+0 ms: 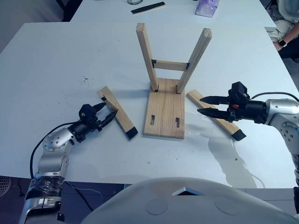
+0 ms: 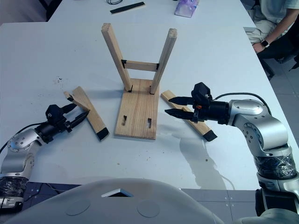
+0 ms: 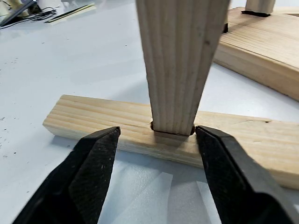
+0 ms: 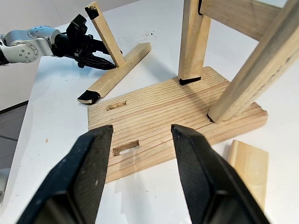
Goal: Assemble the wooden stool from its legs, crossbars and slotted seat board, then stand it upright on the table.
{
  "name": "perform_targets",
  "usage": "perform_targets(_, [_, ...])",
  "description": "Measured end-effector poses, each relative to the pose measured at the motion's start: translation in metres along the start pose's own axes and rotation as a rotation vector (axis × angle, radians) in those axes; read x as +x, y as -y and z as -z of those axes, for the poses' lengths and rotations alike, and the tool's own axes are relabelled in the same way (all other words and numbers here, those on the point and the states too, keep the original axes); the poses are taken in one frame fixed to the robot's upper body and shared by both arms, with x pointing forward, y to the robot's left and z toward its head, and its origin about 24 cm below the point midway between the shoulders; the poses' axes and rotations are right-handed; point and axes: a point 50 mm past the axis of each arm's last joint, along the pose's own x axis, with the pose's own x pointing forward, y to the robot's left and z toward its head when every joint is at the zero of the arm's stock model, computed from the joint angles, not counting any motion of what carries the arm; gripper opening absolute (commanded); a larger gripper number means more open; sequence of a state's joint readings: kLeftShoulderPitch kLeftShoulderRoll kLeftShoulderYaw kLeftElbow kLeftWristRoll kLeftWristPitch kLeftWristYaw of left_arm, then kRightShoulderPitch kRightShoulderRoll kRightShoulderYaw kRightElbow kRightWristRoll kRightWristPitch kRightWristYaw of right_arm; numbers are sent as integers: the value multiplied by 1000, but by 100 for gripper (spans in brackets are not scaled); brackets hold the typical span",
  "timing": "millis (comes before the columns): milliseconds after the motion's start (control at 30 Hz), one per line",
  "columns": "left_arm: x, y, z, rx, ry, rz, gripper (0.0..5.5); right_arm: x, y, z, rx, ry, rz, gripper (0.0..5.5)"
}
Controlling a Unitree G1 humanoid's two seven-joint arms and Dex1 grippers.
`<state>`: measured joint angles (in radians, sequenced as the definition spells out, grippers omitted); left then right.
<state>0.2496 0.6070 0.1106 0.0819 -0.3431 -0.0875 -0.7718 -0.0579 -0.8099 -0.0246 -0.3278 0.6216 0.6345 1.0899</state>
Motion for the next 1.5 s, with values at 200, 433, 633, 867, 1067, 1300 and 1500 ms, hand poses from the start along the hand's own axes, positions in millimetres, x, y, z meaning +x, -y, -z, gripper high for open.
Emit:
perform_targets(200, [-19,5,-39,-48,116,29,298,-4,1,0,-1,-11,9,229])
perform_targets(433, [-28,-4,-118,-14,342,27,298,-5,-2,2,0,-8,18,229])
perform_targets(633, [-21,-3,-173,-70,565,59,298,-4,-4,1,-8,-7,7,229])
perform_targets(867, [-4,-7,-186,-95,578,67,298,-3,-4,-1,0,6,-1,229])
perform_targets(1067, [27,-3,-159,-147,533,46,298,1,-4,9,11,7,-8,229])
perform_targets(1300, [53,-6,-114,-137,455,45,298,5,-6,7,8,6,-17,229])
perform_targets(1500, [38,-25,-123,-193,466,51,298,9,-7,-2,-8,5,-25,229])
